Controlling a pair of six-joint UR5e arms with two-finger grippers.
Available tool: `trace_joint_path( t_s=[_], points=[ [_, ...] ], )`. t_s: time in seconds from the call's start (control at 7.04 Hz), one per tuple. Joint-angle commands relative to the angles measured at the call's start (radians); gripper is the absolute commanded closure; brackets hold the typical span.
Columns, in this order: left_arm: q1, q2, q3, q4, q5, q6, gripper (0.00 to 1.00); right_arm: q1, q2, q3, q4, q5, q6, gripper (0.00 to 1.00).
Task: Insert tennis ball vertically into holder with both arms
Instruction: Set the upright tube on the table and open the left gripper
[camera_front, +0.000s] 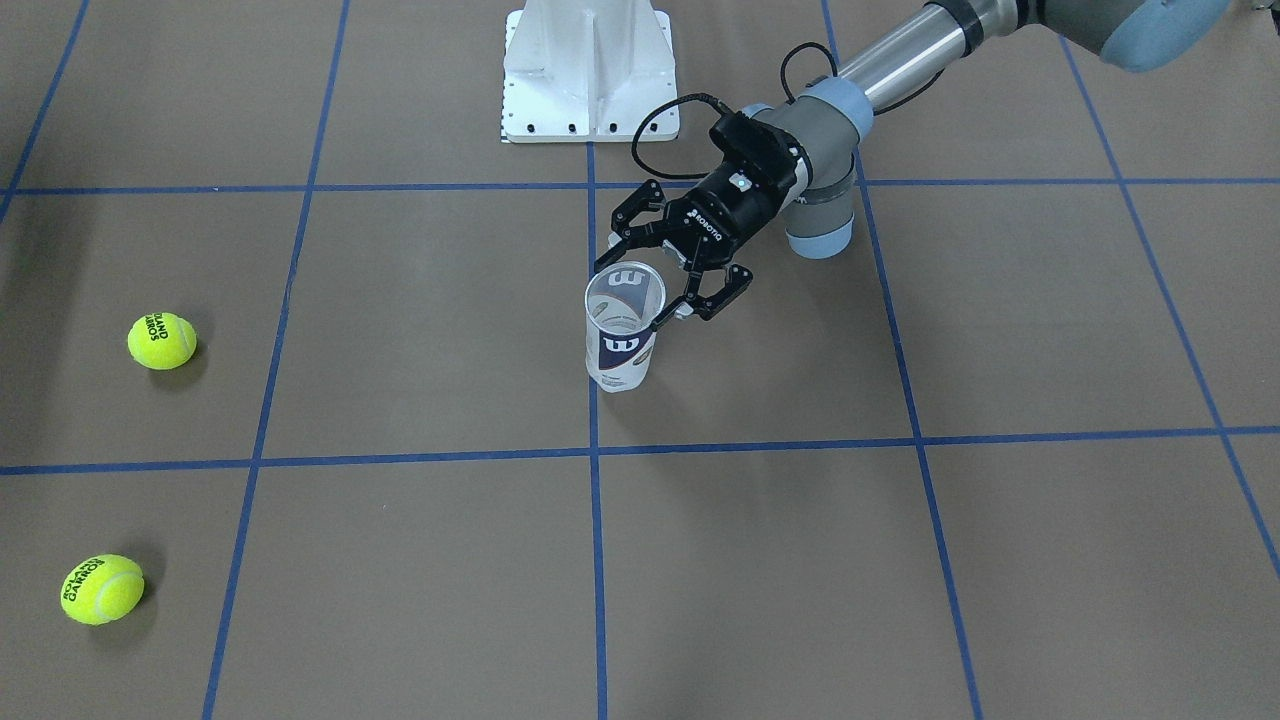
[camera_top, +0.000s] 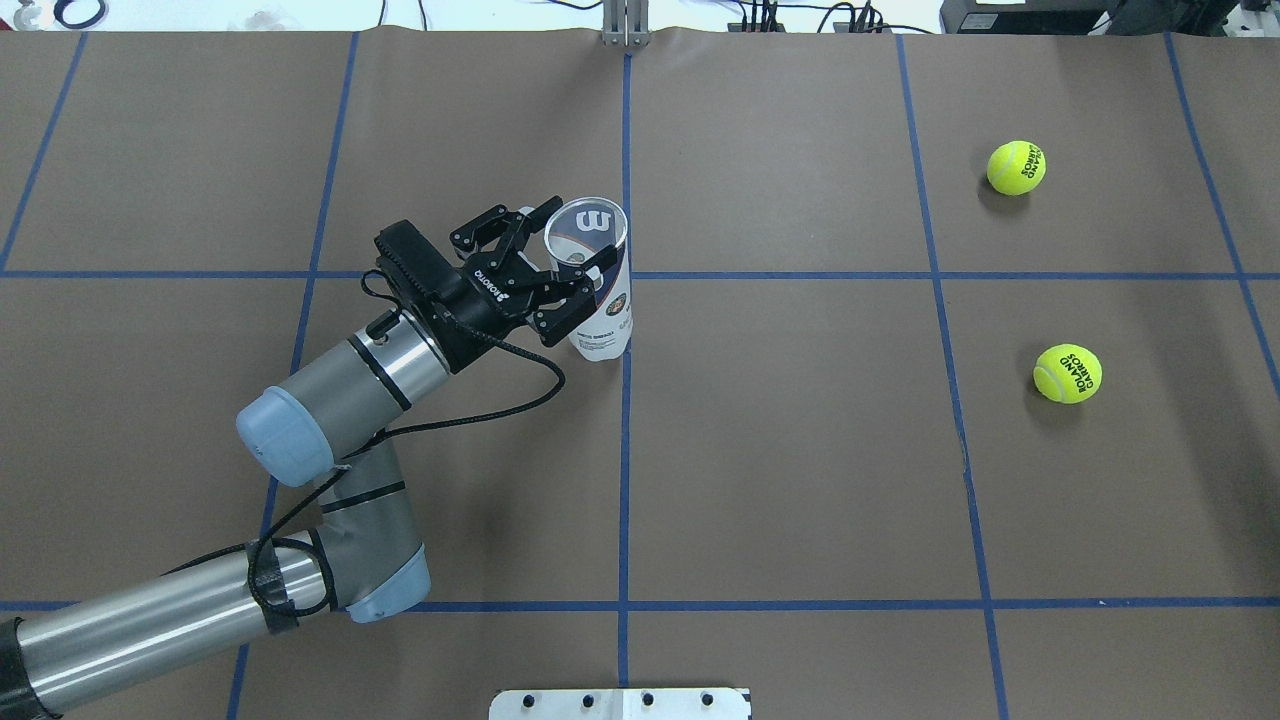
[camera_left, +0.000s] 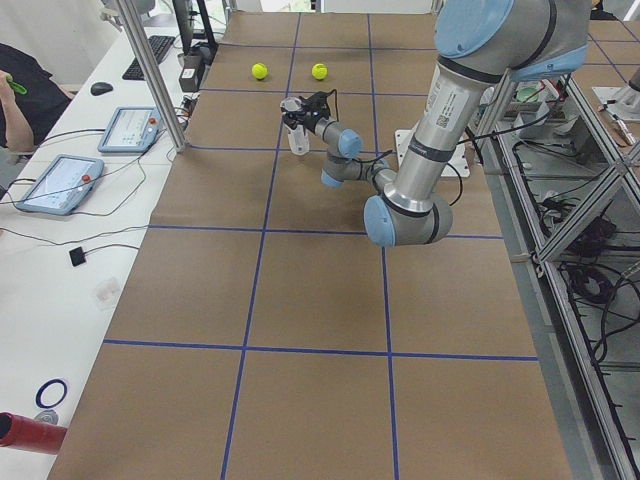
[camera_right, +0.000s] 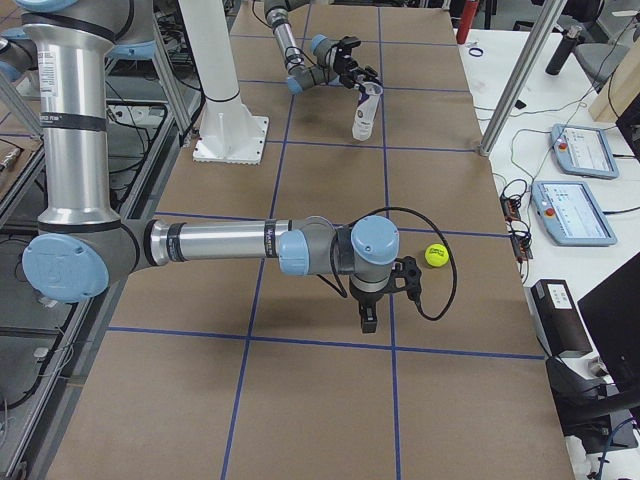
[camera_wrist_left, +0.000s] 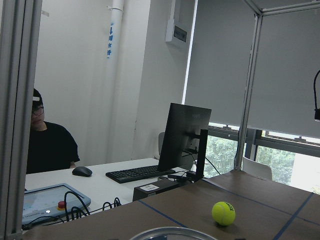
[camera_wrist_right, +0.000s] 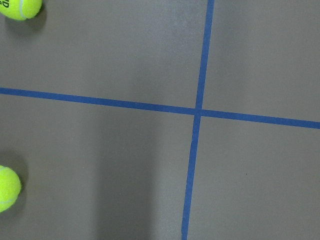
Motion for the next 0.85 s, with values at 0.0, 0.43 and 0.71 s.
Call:
trace_joint_path(
  t_s=[0.0,0.43,0.71],
  points=[
    [0.001,-0.001,0.013,-0.007,0.001,0.044,0.68,0.000,0.000,0.000,0.000,0.000,0.000,0.01],
    [0.003,-0.003,0.036,-0.038,0.001,0.044,0.66,0.000,0.000,-0.003,0.000,0.000,0.000,0.00],
    [0.003,-0.007,0.045,-0.043,0.002,0.044,0.52,0.000,0.000,-0.008,-0.002,0.000,0.000,0.00]
  ],
)
